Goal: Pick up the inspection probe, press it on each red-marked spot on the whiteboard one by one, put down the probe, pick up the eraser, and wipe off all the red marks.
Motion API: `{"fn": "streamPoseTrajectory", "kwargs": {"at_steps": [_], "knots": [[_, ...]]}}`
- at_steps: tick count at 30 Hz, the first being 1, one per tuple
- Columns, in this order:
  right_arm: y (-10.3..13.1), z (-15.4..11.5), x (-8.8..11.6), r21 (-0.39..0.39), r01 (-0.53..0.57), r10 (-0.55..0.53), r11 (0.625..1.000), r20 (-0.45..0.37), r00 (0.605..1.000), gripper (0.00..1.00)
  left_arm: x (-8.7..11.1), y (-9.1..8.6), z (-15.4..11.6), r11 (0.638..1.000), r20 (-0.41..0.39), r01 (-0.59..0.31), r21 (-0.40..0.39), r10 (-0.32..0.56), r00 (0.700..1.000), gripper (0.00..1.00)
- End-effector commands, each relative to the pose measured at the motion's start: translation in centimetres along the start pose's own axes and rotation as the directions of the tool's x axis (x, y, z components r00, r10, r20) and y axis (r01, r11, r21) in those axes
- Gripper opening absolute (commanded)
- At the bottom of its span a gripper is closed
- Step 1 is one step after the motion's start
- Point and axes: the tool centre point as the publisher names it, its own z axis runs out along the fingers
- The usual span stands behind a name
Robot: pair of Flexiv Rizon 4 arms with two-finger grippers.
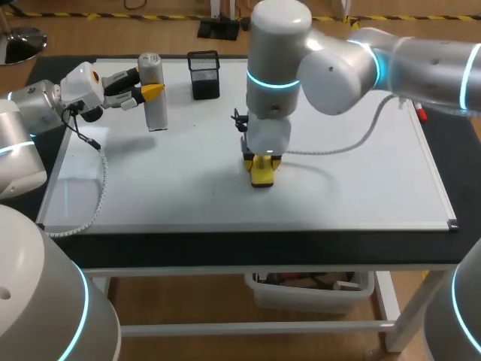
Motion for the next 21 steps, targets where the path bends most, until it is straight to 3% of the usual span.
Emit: {"fn": "streamPoseTrajectory", "kwargs": {"at_steps": [1,21], "knots": [[-0.7,0.8,-0.3,-0.021,0.0,0.0,1.0,-0.006,1.0,0.0,0.0,0.0,0.0,1.0,-0.002,-0.002,0.003,0.002,1.0,0.0],[-0.1,1.0,4.9,-0.027,-0.122,0.121,0.992,-0.024,0.992,0.0,0.0,0.0,0.0,1.0,-0.002,-0.002,0.003,0.002,1.0,0.0]]}}
